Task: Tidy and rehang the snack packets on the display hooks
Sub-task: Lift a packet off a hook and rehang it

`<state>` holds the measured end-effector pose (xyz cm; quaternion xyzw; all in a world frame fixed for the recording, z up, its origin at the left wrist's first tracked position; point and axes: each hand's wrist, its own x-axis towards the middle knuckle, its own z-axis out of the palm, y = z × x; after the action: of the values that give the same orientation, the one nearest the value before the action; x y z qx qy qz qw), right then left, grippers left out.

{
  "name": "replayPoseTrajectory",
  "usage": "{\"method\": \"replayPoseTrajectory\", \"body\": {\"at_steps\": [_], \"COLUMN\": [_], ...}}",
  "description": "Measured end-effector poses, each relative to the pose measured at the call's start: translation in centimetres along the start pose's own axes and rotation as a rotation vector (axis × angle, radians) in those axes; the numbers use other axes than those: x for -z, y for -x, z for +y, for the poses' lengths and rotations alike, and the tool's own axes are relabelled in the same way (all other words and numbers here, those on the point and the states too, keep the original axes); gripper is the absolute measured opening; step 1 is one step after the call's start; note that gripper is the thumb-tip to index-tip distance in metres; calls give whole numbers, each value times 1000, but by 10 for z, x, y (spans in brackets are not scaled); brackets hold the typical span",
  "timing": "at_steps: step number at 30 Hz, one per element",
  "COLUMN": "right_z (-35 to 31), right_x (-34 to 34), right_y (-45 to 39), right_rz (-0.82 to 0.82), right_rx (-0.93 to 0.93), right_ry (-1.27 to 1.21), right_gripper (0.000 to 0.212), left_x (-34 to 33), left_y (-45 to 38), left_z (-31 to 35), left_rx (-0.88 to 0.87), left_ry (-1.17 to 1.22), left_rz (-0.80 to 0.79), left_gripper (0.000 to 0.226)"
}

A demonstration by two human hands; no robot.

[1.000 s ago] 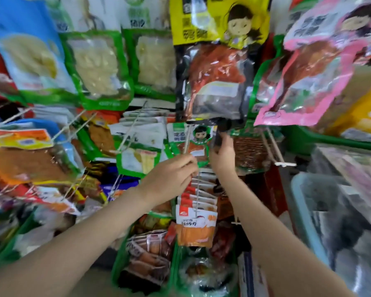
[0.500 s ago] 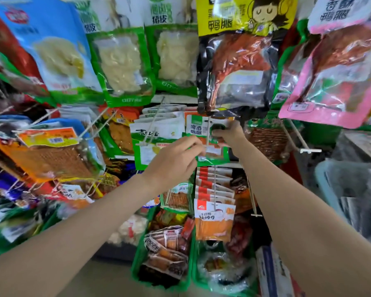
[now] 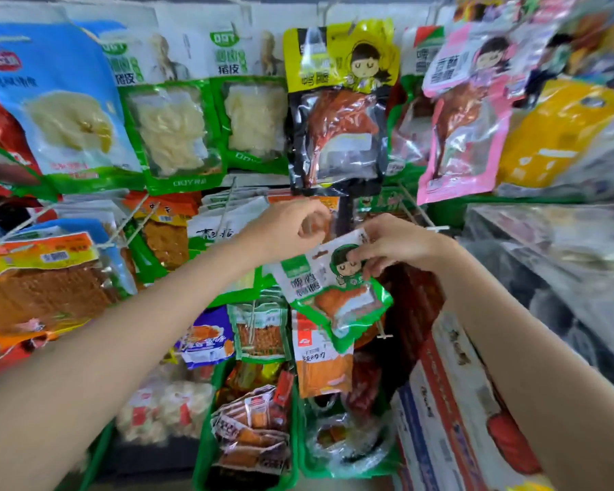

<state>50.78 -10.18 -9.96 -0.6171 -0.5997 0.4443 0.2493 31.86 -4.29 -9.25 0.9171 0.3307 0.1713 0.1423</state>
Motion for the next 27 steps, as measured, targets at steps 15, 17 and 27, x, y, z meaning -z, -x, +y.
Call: {"method": "replayPoseTrajectory", "body": {"at_steps": [15, 17, 27], "right_z": [-34, -38, -50], "right_x": [144, 161, 213], "right_y": [75, 75, 57], "right_rz": [814, 890, 960], "right_rx": [372, 398, 267], "right_ry": [-432, -449, -456], "right_gripper": [32, 34, 44], "left_x": [69, 71, 74], "left_y": [-112, -130, -193], "left_z": [122, 138, 157], "left_rx": [-211, -216, -87], "left_ry": [72, 34, -45], "left_rz": [321, 360, 393], "left_gripper": [19, 20, 17]}}
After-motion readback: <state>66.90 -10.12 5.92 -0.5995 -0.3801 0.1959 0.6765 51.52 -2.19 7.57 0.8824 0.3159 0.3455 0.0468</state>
